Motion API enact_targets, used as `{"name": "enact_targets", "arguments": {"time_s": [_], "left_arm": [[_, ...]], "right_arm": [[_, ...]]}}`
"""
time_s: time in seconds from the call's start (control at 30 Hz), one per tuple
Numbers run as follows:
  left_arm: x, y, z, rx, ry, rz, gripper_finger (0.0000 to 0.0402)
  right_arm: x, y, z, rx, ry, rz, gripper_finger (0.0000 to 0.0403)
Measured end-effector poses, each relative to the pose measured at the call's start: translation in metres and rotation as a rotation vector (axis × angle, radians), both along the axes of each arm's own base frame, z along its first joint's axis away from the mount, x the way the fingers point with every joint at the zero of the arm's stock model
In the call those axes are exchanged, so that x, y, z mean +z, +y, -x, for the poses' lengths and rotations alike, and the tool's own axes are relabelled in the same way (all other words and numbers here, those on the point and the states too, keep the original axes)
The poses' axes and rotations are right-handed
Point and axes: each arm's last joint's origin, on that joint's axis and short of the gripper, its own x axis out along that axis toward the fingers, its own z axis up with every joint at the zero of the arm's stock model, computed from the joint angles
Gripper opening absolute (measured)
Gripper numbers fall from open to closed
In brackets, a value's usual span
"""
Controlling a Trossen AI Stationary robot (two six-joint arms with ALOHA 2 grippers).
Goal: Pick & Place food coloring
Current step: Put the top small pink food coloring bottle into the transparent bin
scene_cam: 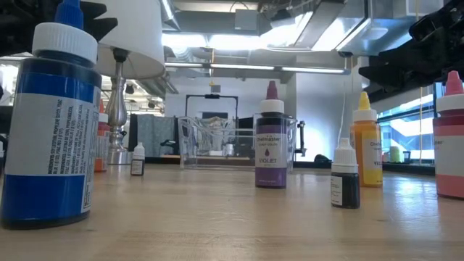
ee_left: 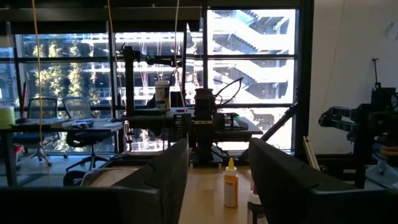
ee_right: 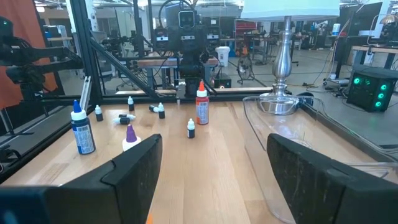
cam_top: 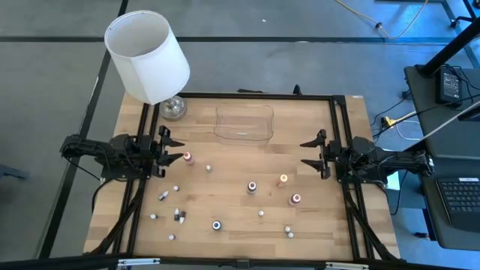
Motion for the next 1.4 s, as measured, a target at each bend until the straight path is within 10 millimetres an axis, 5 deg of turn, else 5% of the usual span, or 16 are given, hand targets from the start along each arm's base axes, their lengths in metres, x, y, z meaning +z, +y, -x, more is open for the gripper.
{"name": "enact_targets", "arguments": {"time_s": [0.57, 0.93, 1.2, 1.4], "left_arm": [[0.000, 0.000, 0.000, 0.018, 0.005, -0.070, 0.0252], [0.005, 0.002, 0.000, 0.046, -0.024, 0.070, 0.0252], [0.023, 0.002, -0.016, 0.145, 0.137, 0.091, 0.0251], [0.050, 0.000, -0.043, 0.198, 0.441, 0.138, 0.0251]], "right_arm": [[0.000, 0.000, 0.000, 0.000, -0.001, 0.000, 0.0293], [0.000, 0.000, 0.000, -0.003, -0.001, 0.000, 0.0293], [0.001, -0.002, 0.000, -0.071, -0.005, -0.004, 0.0293], [0.001, -0.002, 0.000, -0.071, -0.005, -0.005, 0.0293]]}}
